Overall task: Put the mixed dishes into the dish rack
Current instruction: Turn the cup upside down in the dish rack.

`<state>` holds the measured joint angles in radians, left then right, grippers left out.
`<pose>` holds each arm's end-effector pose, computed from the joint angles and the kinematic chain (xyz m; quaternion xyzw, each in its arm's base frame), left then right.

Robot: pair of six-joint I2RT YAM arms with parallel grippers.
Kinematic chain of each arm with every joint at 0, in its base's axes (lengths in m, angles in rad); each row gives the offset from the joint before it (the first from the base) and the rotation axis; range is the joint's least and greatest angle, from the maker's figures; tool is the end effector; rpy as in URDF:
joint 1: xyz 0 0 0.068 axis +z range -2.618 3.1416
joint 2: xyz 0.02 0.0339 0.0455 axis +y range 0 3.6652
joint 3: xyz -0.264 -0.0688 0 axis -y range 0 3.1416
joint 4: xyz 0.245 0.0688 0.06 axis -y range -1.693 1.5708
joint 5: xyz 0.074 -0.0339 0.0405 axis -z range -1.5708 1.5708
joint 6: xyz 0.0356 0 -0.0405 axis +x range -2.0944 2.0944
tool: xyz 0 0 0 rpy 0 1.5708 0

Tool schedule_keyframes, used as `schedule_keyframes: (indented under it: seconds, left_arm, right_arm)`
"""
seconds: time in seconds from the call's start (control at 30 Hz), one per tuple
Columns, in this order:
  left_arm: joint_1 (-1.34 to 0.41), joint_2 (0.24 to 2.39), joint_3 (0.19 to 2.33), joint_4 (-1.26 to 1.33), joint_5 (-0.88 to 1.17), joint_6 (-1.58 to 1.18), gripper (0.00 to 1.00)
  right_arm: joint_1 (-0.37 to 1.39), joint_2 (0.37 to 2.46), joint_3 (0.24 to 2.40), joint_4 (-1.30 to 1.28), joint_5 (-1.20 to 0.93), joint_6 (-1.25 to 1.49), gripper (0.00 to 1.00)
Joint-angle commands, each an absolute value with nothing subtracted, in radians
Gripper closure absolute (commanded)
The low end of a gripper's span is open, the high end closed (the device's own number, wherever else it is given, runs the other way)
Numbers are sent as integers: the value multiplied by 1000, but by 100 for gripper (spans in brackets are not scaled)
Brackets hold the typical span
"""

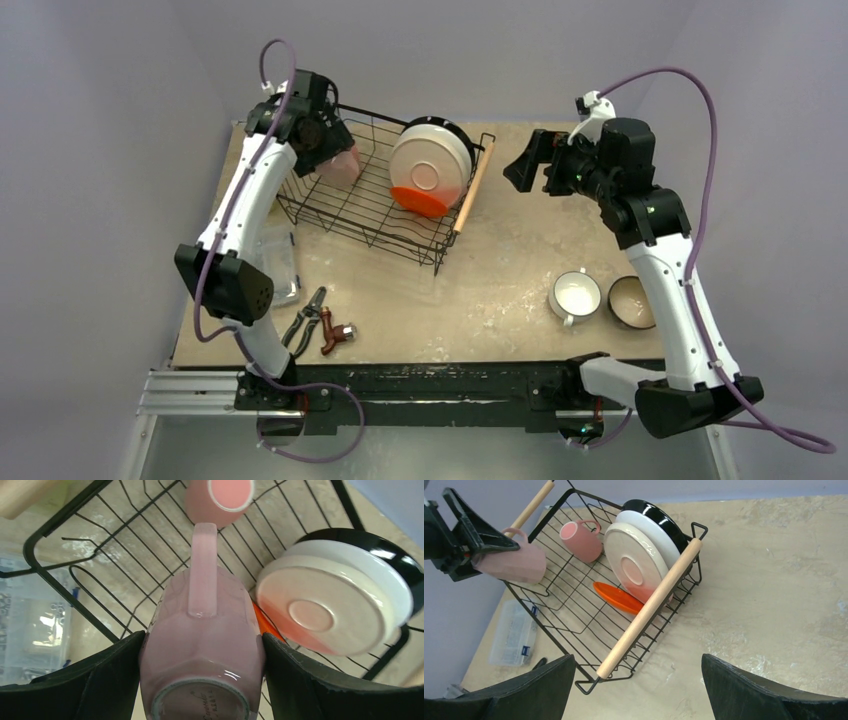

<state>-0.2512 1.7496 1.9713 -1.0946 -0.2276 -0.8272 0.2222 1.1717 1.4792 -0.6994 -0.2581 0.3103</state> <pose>0.3532 -0.0824 0.4024 -0.3024 0.8842 -0.0828 0.3463 0.2252 0.0602 0.4467 -0.0352 0.8267 0.2483 0.5037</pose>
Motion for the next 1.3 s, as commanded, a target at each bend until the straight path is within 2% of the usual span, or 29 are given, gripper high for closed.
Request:
schedule_keyframes:
  seconds: [0.0,0.43,0.87,1.27]
  left_arm:
    - [-269,1787,2073,-1067,-418,-772,100]
    - [-272,1924,2008,-957,-523,-754,100]
    - [-222,1965,1851,-809,-478,-782,100]
    - [-199,2039,1839,-773,-475,-811,100]
  right_arm:
    - [221,1158,1473,-709,-224,288,1]
    - [220,1231,1562,-780,-220,272,1]
    - [220,1262,1611,-840,-196,243,1]
    - [221,1288,1613,-842,-219,238,1]
